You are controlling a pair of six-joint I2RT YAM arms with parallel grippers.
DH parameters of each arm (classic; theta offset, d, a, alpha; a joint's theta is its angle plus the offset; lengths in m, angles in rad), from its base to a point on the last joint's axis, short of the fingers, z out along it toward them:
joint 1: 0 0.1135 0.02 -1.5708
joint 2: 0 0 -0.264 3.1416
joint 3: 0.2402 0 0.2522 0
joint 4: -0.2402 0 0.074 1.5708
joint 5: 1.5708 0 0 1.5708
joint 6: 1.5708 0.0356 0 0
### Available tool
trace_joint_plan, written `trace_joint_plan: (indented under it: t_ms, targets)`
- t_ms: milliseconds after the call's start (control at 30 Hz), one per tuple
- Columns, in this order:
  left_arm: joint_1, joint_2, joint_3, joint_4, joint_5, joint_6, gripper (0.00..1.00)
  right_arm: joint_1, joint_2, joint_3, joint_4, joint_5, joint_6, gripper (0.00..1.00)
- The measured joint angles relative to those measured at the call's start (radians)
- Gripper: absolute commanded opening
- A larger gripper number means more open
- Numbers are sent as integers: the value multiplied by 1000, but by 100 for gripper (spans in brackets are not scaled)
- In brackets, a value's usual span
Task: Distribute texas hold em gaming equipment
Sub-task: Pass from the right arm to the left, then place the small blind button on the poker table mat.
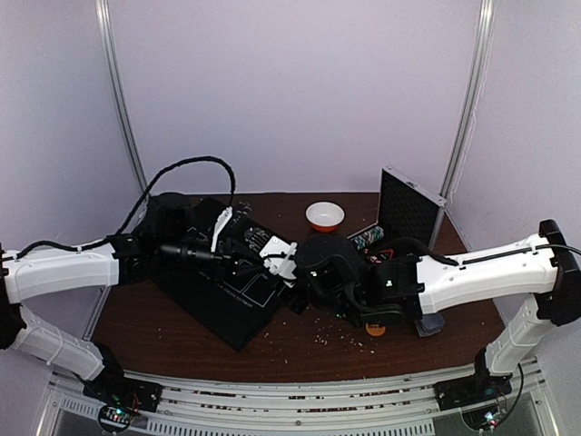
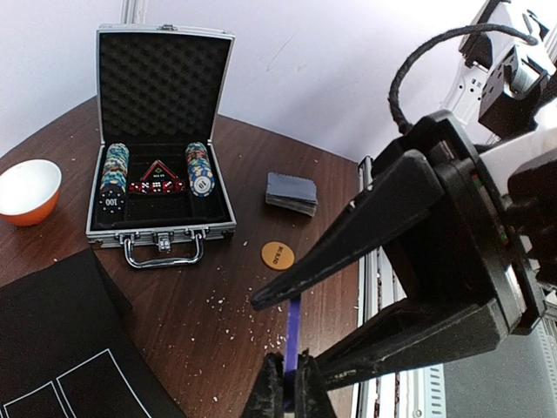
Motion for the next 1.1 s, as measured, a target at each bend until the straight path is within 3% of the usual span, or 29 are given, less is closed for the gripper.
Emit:
trace_joint_plan:
  t_ms: [100,267,367,533,733,1100]
  targets:
    - [0,-1,0,-3,-3,5,0,0,0,0,0,2,0,41]
    - [-11,-2,2,-6,-56,-18,0,0,0,0,9,16,3,69]
    - [-11,-2,6,-27,-112,-49,0,0,0,-2,10,32,4,78]
    - [45,18,15,-123,-179,-128,0,-3,-31,-38,5,39,26,82]
    - [250,46,-138,-177,-159,-262,0,-48,-139,-86,-23,-14,103,82]
    - [293,113,-280,-194,-92,-366,0,-82,-191,-124,-87,-50,198,83]
